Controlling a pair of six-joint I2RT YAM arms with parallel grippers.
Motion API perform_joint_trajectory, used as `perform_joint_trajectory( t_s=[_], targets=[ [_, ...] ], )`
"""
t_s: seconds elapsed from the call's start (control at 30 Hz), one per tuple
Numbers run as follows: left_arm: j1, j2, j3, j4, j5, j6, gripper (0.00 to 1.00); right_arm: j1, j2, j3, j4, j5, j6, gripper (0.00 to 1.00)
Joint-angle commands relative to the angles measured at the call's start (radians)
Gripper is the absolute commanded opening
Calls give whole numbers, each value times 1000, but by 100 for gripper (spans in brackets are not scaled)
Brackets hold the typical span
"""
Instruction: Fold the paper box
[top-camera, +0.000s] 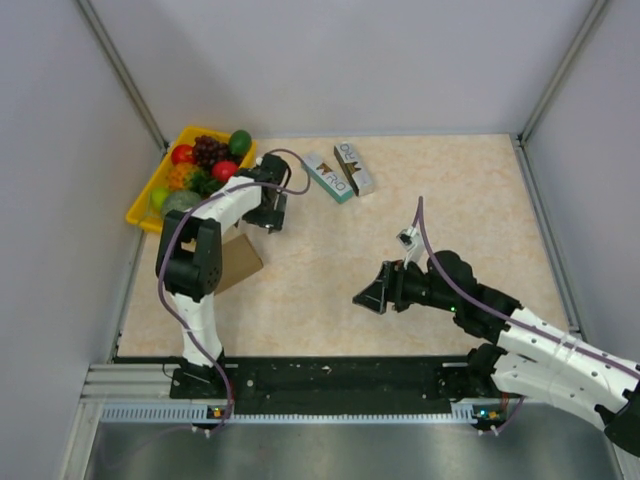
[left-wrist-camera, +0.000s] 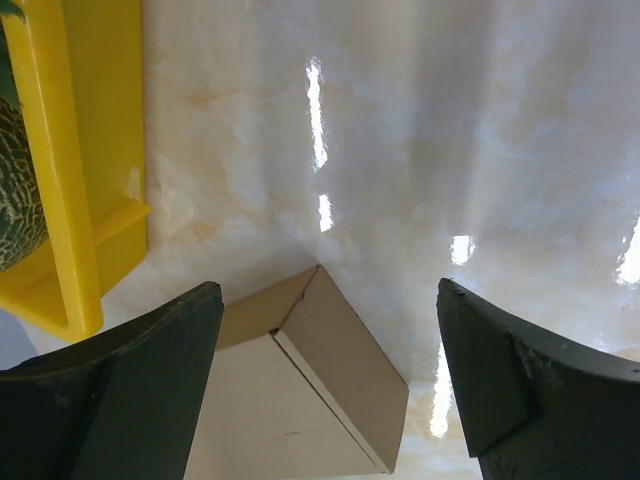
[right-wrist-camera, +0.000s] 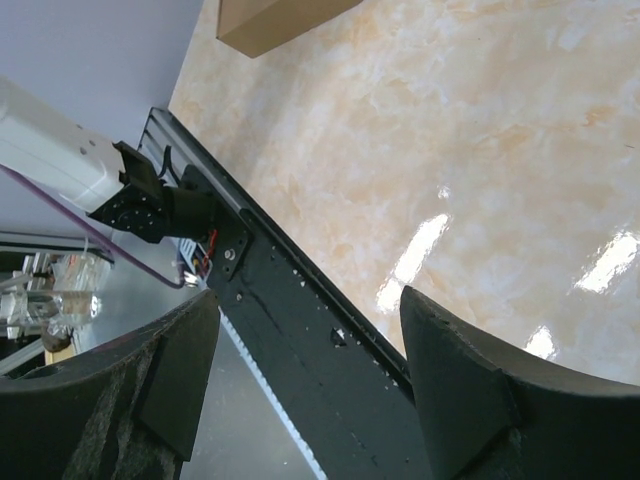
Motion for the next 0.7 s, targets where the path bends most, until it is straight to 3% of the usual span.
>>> perform_joint_trajectory(
  t_s=[0.0,0.17,0.33,0.67],
  targets=[
    [69,18,70,-44,119,8,91,-10,-7,0,42,-20,-17,72],
    [89,33,12,-55,208,-14,83,-8,-24,5,51,-22,-5,72],
    [101,-11,-78,-18,202,-38,74,-8,-42,0,54,-26,0,72],
    [121,-252,-359,37,184,-59,51,-9,-64,-32,92,-39,13,72]
  ],
)
